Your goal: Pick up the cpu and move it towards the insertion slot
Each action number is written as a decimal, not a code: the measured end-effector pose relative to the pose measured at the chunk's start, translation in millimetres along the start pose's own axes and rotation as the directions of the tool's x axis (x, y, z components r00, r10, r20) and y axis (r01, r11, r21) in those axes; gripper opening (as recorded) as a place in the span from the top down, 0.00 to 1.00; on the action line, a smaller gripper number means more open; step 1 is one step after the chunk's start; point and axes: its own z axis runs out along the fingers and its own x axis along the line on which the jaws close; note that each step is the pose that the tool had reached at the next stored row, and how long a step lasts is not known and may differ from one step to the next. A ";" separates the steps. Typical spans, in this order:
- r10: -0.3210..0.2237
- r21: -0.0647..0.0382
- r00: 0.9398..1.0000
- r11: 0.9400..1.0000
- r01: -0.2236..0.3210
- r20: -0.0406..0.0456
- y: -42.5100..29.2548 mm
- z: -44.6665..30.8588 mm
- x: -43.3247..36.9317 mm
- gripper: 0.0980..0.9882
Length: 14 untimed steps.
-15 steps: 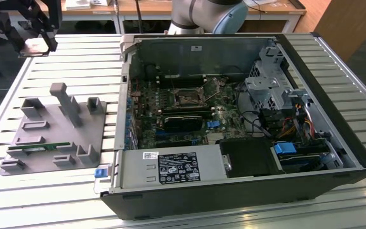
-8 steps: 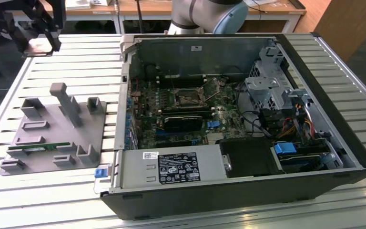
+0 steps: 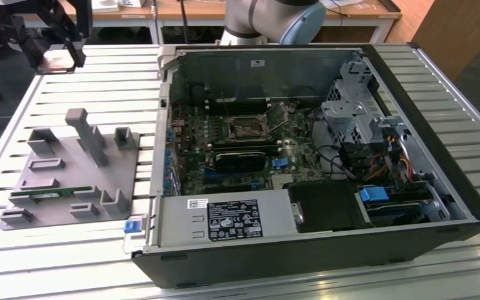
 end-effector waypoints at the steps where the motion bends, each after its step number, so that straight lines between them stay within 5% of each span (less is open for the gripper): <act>1: 0.000 0.000 1.000 1.000 0.000 0.000 0.0 0.0 -1.1 0.50; 14: 0.000 0.000 1.000 1.000 0.000 0.000 -0.1 0.0 -14.5 0.50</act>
